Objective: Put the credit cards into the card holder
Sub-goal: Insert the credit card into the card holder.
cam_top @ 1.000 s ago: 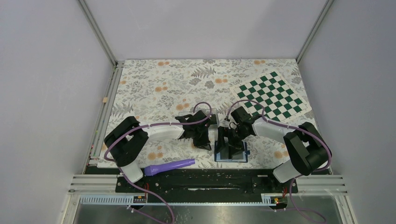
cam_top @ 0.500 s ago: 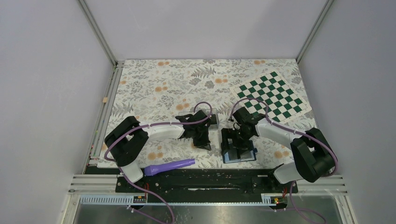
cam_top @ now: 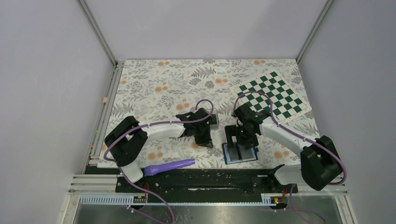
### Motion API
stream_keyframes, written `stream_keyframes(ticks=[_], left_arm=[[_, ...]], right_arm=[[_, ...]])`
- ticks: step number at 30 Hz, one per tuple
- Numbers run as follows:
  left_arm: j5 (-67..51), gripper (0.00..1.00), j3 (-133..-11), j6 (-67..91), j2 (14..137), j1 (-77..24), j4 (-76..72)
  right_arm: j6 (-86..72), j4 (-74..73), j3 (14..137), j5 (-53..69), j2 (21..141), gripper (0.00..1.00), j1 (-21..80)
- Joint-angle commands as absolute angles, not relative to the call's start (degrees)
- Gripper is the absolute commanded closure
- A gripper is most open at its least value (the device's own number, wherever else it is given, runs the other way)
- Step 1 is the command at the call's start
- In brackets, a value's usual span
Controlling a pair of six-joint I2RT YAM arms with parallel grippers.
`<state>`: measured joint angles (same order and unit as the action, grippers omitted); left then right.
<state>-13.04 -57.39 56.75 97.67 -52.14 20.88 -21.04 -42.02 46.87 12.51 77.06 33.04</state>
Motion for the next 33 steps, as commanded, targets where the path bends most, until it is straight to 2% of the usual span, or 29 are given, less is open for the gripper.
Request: stream_keyframes(ticks=[1,10,14,19,26,29,31,33], left_arm=[[-14.2,1.00,-59.3,56.4,98.1,-52.7,18.6],[-16.6,1.00,-60.1,58.3,101.4,-54.7,15.6],[-17.5,1.00,-61.3,58.7,103.8,-55.6,14.6],[-18.2,1.00,-62.2,58.9,105.7,-56.1,14.0],[-17.8,1.00,-62.6,58.2,105.3,-56.1,14.7],[-15.0,1.00,-62.9,56.7,103.5,-56.1,18.1],[-12.0,1.00,-63.3,55.8,101.7,-56.1,21.7],[-8.9,0.96,-63.1,55.1,99.7,-56.0,24.6]], right_arm=[[-20.0,-43.0,47.7,8.8,78.8,0.02,33.5],[-21.4,-35.1,46.0,12.3,86.4,0.14,33.5],[-21.5,-31.9,45.1,16.3,88.6,0.25,33.6],[-22.7,-29.6,43.8,21.4,87.2,0.44,33.6],[-24.5,-28.1,42.7,25.5,86.2,0.63,33.5],[-24.8,-28.5,43.1,26.5,85.2,0.63,33.6],[-24.5,-29.9,43.9,25.7,84.1,0.59,33.6],[-23.8,-32.0,44.8,23.0,82.7,0.57,33.6]])
